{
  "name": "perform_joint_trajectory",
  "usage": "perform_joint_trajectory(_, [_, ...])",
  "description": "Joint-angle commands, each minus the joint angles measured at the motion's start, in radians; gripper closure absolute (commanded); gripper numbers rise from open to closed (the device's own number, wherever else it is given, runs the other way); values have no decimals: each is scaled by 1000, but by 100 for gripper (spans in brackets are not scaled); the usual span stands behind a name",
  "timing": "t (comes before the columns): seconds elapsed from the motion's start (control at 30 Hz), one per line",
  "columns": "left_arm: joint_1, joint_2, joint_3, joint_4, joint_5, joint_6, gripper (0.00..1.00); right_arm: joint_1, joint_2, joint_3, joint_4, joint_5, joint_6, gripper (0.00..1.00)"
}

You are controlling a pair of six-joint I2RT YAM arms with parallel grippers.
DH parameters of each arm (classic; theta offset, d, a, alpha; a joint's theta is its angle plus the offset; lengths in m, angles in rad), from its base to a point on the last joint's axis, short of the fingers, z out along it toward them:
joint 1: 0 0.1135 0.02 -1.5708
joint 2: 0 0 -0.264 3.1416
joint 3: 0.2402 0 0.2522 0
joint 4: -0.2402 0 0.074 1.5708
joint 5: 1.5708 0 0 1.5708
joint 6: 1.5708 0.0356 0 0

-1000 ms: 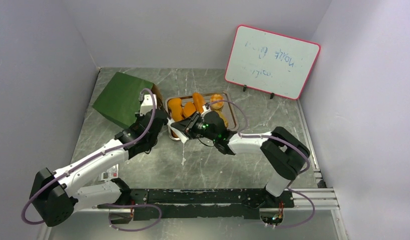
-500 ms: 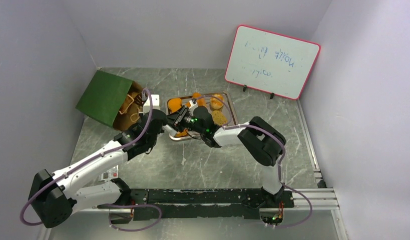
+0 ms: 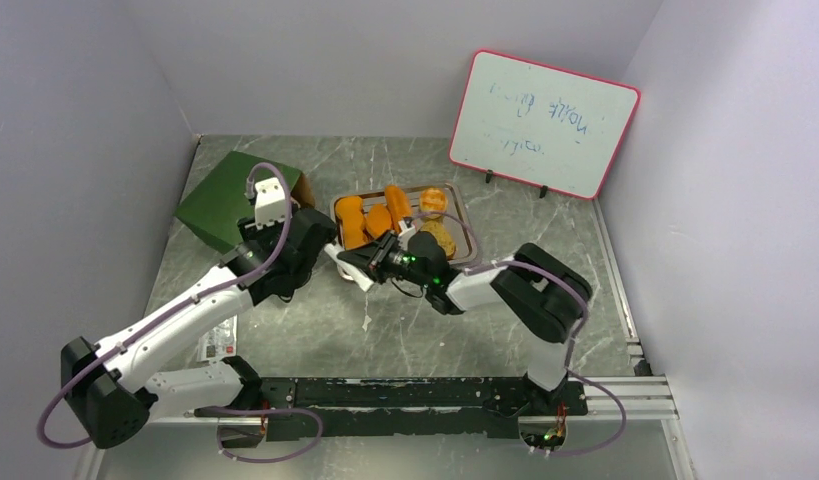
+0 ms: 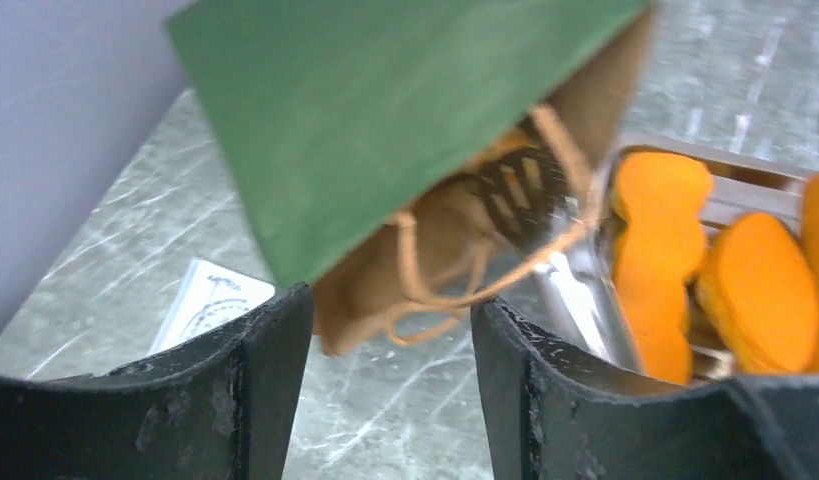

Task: Take the fake bread out of the paper bag
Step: Take out the fake bread from the paper bag.

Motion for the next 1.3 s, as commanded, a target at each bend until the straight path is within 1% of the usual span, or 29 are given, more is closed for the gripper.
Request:
perform_joint_trajectory(0.0, [-14, 70, 87, -409, -170, -406, 44, -5, -168, -75, 24, 67, -28, 100])
perform_joint_trajectory(0.03, [-18, 81, 106, -492, -184, -473, 41, -5, -193, -96, 20, 78, -26, 100])
perform_joint_trajectory(0.07, [-22, 92, 124, -524, -185, -508, 40, -6, -217, -112, 14, 86, -25, 100])
perform_joint_trajectory(0.1, [-24, 100, 137, -533, -184, -510, 37, -7, -229, -121, 9, 88, -26, 100])
perform_joint_trajectory(0.2, [-26, 103, 146, -494, -161, -451, 28, -10, -247, -135, 16, 87, -21, 100])
perform_joint_trajectory(0.27, [-25, 92, 125, -457, -148, -406, 24, -10, -252, -137, 21, 85, -20, 100])
perform_joint_trajectory(0.33, [-26, 73, 99, -418, -146, -375, 17, -9, -263, -131, 14, 82, -25, 100])
perform_joint_trajectory(0.37, [-26, 67, 87, -405, -149, -370, 16, -9, -269, -131, 9, 82, -29, 100])
perform_joint_trajectory(0.4, [-26, 63, 80, -397, -153, -365, 12, -9, -277, -131, 5, 82, -31, 100])
perform_joint_trajectory(0.43, [-26, 62, 76, -400, -161, -371, 5, -10, -282, -133, 1, 82, -32, 100])
perform_joint_trajectory(0.47, [-25, 64, 74, -406, -170, -378, 4, -9, -287, -136, -1, 80, -34, 100])
perform_joint_trajectory(0.6, [-25, 80, 86, -431, -191, -394, 3, -10, -305, -155, 6, 79, -25, 100])
perform_joint_trajectory(0.73, [-16, 96, 55, -394, -199, -368, 3, -10, -318, -152, 10, 68, -20, 100])
perform_joint_trajectory(0.83, [7, 113, 45, -425, -213, -423, 2, -11, -343, -157, -6, 65, -24, 100])
perform_joint_trajectory(1.1, [86, 132, 31, -356, -230, -396, 0, -11, -379, -169, -22, 46, -29, 100])
perform_joint_trajectory(1.2, [135, 117, 21, -267, -232, -325, 1, -11, -385, -179, -19, 35, -26, 100])
perform_joint_trajectory(1.27, [162, 95, -1, -146, -206, -200, 3, -12, -390, -187, -22, 33, -23, 100])
